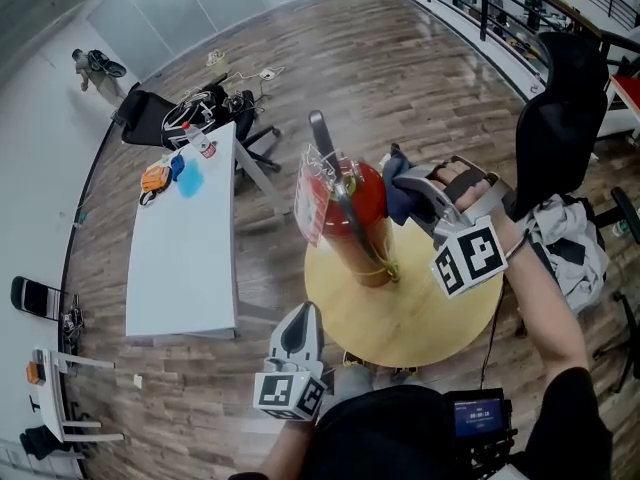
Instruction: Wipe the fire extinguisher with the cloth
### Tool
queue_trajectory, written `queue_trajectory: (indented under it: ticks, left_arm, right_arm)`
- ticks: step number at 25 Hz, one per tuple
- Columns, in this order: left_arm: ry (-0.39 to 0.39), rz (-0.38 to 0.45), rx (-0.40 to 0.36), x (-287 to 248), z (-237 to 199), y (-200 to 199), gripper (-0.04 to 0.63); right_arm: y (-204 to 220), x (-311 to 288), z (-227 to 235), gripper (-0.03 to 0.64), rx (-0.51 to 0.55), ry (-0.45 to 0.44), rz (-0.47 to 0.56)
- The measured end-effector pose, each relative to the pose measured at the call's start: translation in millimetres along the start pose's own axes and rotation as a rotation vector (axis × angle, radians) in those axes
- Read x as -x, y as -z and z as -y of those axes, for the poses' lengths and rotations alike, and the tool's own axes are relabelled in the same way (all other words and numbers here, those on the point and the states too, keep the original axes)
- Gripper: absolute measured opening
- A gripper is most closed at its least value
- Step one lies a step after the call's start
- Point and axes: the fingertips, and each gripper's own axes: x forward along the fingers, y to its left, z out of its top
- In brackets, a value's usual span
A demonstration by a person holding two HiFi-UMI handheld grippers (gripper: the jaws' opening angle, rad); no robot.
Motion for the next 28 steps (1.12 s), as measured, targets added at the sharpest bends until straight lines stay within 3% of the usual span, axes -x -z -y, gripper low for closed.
queue_trajectory:
  ticks: [2,5,8,11,19,23,28]
  left_arm:
    - [0.003,0.008,0.003,0,1,-1,0.023]
    - [0.006,0.014,0.009,-1,3,-1,0.023]
    - [0.009,0.015,0.018,-2,5,1,0.023]
    - [0.018,0.007,0.022,-2,7,5,0.023]
    - [-0.013,-0.033,0.045,4,-1,19,0.023]
    - [-0.04,-0.053,0.059,8,-10,27,0.023]
    - [-0.063,-0.074,0.072,10,-16,37,0.023]
  right_arm:
    - [-12,12,20,0.098,0.068,0.073,-0.018]
    - [-32,21,40,0.098,0.044,0.153,-0.002]
    - [-33,22,37,0.095,0.037,0.179,-0.044]
    - [-21,21,20,0.092,-0.059,0.161,-0.076]
    - [30,-46,-150,0.094,-0.264,-0.251,-0.109]
    - [47,-74,-209,0.094,-0.375,-0.403,-0.126]
    - [60,-95,-281,0.094,-0.495,-0.654,-0.116]
